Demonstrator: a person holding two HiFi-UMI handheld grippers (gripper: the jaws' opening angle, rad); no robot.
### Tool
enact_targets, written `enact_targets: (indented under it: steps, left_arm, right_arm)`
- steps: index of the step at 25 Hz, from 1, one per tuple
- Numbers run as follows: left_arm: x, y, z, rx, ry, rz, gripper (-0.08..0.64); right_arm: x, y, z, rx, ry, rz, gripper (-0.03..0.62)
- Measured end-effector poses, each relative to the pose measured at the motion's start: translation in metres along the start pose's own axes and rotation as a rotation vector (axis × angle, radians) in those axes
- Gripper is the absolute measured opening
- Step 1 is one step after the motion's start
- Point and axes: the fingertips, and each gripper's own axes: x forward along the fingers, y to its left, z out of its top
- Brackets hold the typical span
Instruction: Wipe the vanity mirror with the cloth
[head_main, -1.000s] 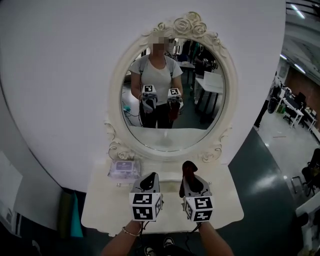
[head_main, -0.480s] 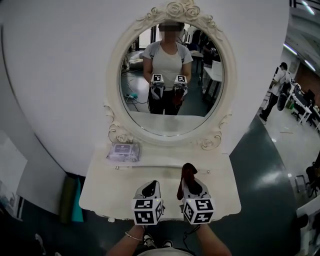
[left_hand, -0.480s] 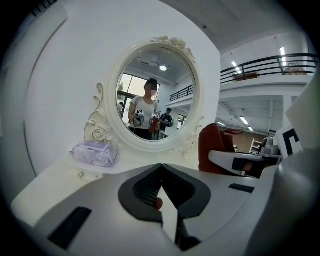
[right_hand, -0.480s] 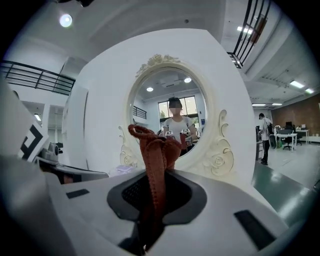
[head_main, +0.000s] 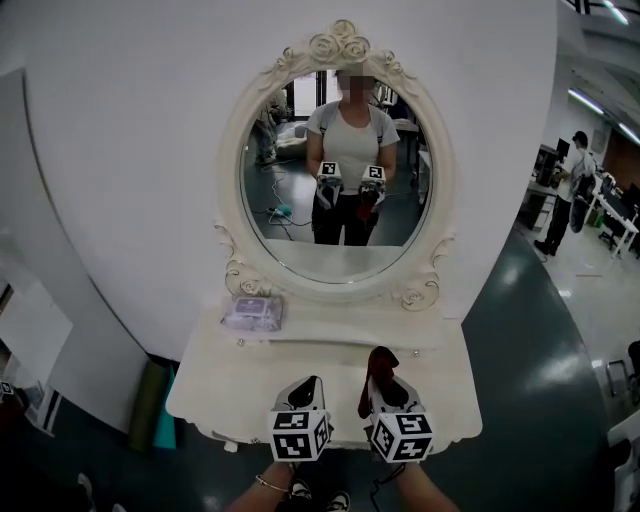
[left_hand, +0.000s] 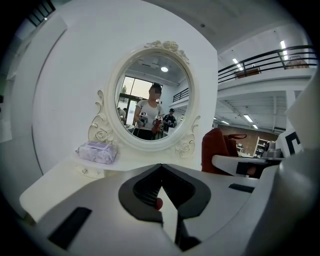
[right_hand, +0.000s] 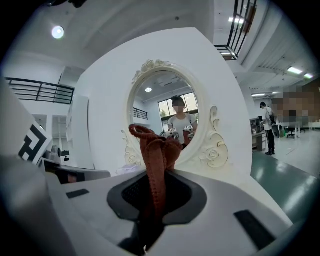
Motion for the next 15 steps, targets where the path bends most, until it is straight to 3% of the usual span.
enact_targets:
  steps: [15]
  left_arm:
    - [-0.001,0.019,0.002,0.018,-0.001,-0.013,0.003]
  right_arm:
    - [0.011,0.023,0.003,0.001,-0.005,-0.003,0.063]
